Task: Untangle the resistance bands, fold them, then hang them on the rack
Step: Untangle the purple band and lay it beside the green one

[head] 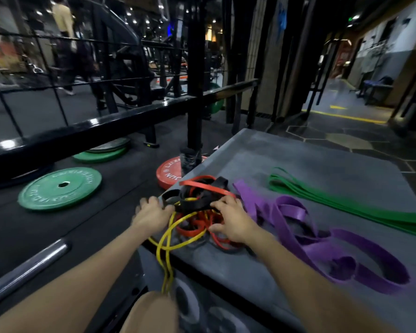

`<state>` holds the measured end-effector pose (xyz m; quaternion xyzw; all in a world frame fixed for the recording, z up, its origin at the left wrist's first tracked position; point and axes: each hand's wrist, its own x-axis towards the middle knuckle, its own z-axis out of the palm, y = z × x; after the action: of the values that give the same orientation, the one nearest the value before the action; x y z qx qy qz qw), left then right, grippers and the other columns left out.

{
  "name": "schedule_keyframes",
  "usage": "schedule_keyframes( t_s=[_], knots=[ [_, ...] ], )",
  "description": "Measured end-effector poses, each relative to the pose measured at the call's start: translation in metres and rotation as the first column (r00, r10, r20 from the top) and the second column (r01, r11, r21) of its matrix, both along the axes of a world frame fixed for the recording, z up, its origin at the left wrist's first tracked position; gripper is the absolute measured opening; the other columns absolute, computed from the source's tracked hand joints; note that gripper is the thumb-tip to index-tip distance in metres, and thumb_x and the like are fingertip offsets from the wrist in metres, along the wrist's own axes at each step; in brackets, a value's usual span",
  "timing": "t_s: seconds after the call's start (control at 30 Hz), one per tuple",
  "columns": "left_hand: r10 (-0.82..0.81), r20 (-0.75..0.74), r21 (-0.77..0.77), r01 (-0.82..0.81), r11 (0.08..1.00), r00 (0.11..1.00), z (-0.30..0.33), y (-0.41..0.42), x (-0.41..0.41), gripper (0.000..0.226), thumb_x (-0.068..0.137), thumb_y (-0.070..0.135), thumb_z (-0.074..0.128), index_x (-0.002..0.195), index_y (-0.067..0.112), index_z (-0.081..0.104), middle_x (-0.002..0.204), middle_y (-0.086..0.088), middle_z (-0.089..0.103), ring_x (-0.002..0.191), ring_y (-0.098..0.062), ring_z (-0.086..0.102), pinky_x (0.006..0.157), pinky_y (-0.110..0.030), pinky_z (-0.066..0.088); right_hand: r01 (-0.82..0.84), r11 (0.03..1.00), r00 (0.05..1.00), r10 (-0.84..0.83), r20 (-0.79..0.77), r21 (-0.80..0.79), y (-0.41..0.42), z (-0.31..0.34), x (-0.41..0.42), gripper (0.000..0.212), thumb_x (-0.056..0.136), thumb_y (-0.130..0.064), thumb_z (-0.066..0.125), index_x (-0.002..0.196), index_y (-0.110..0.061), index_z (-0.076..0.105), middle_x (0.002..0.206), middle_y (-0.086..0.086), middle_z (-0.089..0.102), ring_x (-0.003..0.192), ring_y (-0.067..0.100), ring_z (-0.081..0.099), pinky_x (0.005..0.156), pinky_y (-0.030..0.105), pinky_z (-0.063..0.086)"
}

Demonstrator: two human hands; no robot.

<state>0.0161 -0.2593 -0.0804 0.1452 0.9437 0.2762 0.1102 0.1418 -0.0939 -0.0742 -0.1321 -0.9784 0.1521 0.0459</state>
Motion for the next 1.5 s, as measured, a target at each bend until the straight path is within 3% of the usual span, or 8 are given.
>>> schedule_keyframes(
  t_s=[0.1, 0.27, 0.43, 0.57, 0.9, 1.1, 1.2, 1.5],
  knots=[
    [-0.141, 0.131, -0.208, 0.166, 0.964, 0.981, -0.009, -0.016, 0.002, 0.077, 0.065, 0.068, 0.064, 0.115, 0.012, 0.048, 0.124, -0.011, 0.039, 0.126, -0.029, 0.035, 0.095, -0.032, 0.036, 0.026, 0.999, 0.999, -0.027, 0.018, 0.038, -0.004, -0.007, 0.001, 0.065, 0.081, -0.033, 0.069, 0.138, -0.017, 0.041, 0.136, 0.007, 0.035, 0.125, 0.028, 0.03, 0.111, 0.032, 0.025],
    [-0.265, 0.001, -0.172, 0.261, 0.95, 0.964, -0.03, -0.011, 0.011, 0.044, 0.075, 0.032, 0.069, 0.052, 0.015, 0.036, 0.055, 0.002, 0.039, 0.055, -0.013, 0.042, 0.051, -0.027, 0.034, 0.05, 0.999, 0.998, -0.05, 0.022, 0.014, 0.0, -0.005, 0.005, 0.065, 0.081, -0.026, 0.068, 0.138, -0.016, 0.04, 0.137, 0.007, 0.034, 0.126, 0.028, 0.03, 0.111, 0.03, 0.025],
    [-0.3, -0.054, -0.144, 0.29, 0.946, 0.953, -0.018, -0.002, 0.006, 0.037, 0.077, 0.016, 0.067, 0.051, 0.017, 0.042, 0.054, 0.002, 0.041, 0.06, -0.021, 0.052, 0.054, -0.027, 0.035, 0.041, 0.999, 0.999, -0.04, 0.02, -0.02, 0.004, -0.005, 0.008, 0.062, 0.082, -0.024, 0.066, 0.137, -0.014, 0.042, 0.137, 0.008, 0.034, 0.129, 0.027, 0.03, 0.111, 0.029, 0.024],
    [-0.206, -0.114, 0.157, 0.222, 0.962, 0.972, 0.025, 0.019, -0.012, 0.025, 0.075, 0.012, 0.073, 0.06, 0.02, 0.056, 0.063, -0.001, 0.059, 0.057, -0.007, 0.055, 0.055, -0.022, 0.044, 0.053, 0.996, 0.996, -0.057, -0.062, -0.074, 0.012, 0.0, 0.006, 0.059, 0.083, -0.025, 0.066, 0.136, -0.014, 0.044, 0.135, 0.006, 0.036, 0.127, 0.027, 0.032, 0.109, 0.028, 0.023],
    [-0.253, -0.01, 0.762, 0.171, 0.625, 0.967, 0.093, 0.131, -0.018, 0.012, 0.084, 0.006, 0.065, 0.077, 0.012, 0.059, 0.075, -0.008, 0.061, 0.077, -0.025, 0.061, 0.082, -0.044, 0.053, 0.043, 0.988, 0.963, -0.081, -0.256, -0.15, 0.033, 0.019, -0.015, 0.038, 0.083, -0.034, 0.064, 0.108, -0.007, 0.057, 0.115, 0.01, 0.048, 0.111, 0.027, 0.042, 0.098, 0.032, 0.031],
    [-0.257, 0.017, 0.835, 0.127, 0.535, 0.966, 0.068, 0.151, -0.018, 0.004, 0.086, 0.007, 0.063, 0.087, 0.009, 0.06, 0.074, -0.002, 0.061, 0.071, -0.02, 0.06, 0.073, -0.04, 0.054, 0.067, 0.985, 0.965, -0.105, -0.239, -0.16, 0.044, 0.01, -0.017, 0.018, 0.086, -0.027, 0.061, 0.087, -0.012, 0.05, 0.101, 0.006, 0.043, 0.106, 0.029, 0.044, 0.093, 0.034, 0.036],
    [-0.278, 0.01, 0.855, 0.136, 0.5, 0.96, 0.085, 0.161, -0.026, 0.009, 0.088, 0.003, 0.06, 0.084, 0.01, 0.057, 0.073, -0.002, 0.058, 0.069, -0.016, 0.058, 0.065, -0.031, 0.052, 0.066, 0.986, 0.966, -0.101, -0.24, -0.152, 0.046, 0.004, -0.022, 0.025, 0.087, -0.027, 0.06, 0.102, -0.008, 0.056, 0.111, 0.009, 0.047, 0.11, 0.029, 0.044, 0.097, 0.035, 0.037],
    [-0.284, 0.114, 0.929, -0.001, 0.37, 0.952, 0.083, 0.165, -0.031, 0.02, 0.088, -0.005, 0.054, 0.079, 0.012, 0.055, 0.077, -0.005, 0.055, 0.078, -0.02, 0.054, 0.081, -0.035, 0.048, 0.132, 0.975, 0.947, -0.178, -0.269, -0.18, 0.056, 0.006, -0.031, 0.027, 0.085, -0.022, 0.061, 0.107, -0.007, 0.058, 0.115, 0.012, 0.047, 0.111, 0.031, 0.048, 0.097, 0.037, 0.04]
  ],
)
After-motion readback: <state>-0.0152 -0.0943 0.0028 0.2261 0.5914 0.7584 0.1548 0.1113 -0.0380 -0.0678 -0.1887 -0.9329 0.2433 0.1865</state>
